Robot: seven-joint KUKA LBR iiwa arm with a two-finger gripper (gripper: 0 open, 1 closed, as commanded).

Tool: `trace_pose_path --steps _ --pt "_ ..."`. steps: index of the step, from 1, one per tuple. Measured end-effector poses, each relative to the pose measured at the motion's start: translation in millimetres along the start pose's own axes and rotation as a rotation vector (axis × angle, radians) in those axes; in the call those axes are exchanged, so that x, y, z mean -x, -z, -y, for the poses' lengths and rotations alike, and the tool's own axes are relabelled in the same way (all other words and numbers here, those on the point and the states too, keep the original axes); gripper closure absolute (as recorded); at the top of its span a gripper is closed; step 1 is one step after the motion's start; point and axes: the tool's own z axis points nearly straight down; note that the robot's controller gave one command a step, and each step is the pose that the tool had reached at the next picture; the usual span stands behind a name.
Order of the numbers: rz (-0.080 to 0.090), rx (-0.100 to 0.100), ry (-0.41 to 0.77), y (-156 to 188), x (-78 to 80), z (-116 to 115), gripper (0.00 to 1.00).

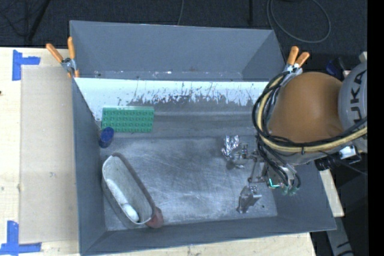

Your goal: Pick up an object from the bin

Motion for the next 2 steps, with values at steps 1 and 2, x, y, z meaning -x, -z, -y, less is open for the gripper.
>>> trace_pose_path --steps 1,2 --pt "0.01 0.0 -0.087 -45 62.8 10 0.0" --pt "0.006 -0.001 -0.101 -109 84.8 57 0.0"
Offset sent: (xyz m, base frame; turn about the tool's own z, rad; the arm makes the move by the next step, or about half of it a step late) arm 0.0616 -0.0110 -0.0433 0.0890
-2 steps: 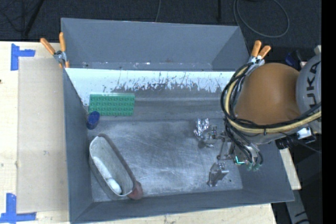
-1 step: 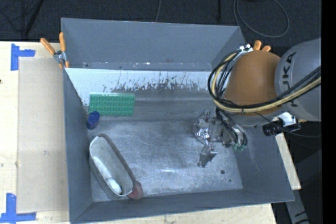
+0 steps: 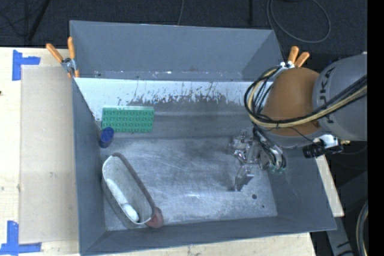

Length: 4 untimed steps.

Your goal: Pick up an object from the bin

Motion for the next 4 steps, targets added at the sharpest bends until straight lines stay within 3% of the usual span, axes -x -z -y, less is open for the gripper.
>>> trace_pose_path --steps 1,2,3,4 --pt "0.006 0.003 0.182 -11 51.4 41 0.0" --pt "0.014 0.001 0.181 -9 53.2 41 1.0" --pt "0.012 -0.001 0.449 94 44.6 40 1.0" --pt "0.009 -0.001 0.568 118 66.7 54 1.0"
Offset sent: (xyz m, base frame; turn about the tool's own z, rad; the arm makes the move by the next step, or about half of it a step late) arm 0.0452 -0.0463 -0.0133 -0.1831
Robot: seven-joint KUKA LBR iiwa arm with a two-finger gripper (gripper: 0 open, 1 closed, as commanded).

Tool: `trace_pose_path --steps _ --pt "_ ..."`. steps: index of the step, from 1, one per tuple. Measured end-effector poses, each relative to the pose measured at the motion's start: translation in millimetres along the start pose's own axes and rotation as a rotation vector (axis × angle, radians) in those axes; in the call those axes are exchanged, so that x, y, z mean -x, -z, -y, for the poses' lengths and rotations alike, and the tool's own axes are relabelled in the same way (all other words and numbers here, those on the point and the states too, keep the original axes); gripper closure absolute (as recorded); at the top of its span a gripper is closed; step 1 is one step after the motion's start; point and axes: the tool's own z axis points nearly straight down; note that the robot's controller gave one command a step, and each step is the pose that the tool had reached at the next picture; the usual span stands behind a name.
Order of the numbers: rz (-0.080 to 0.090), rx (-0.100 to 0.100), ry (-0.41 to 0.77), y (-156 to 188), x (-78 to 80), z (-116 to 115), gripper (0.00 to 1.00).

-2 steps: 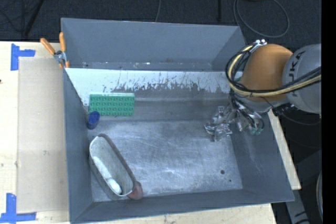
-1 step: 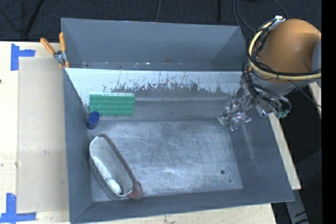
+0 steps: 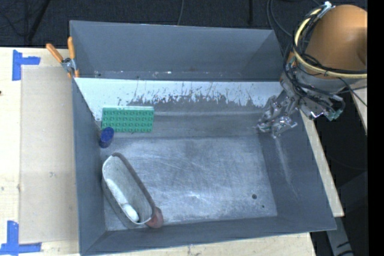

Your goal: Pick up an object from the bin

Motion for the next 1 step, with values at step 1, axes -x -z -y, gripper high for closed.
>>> trace_pose_path --steps 1 --pt "-0.002 0.003 0.125 19.5 -17.4 -30.5 1.0"
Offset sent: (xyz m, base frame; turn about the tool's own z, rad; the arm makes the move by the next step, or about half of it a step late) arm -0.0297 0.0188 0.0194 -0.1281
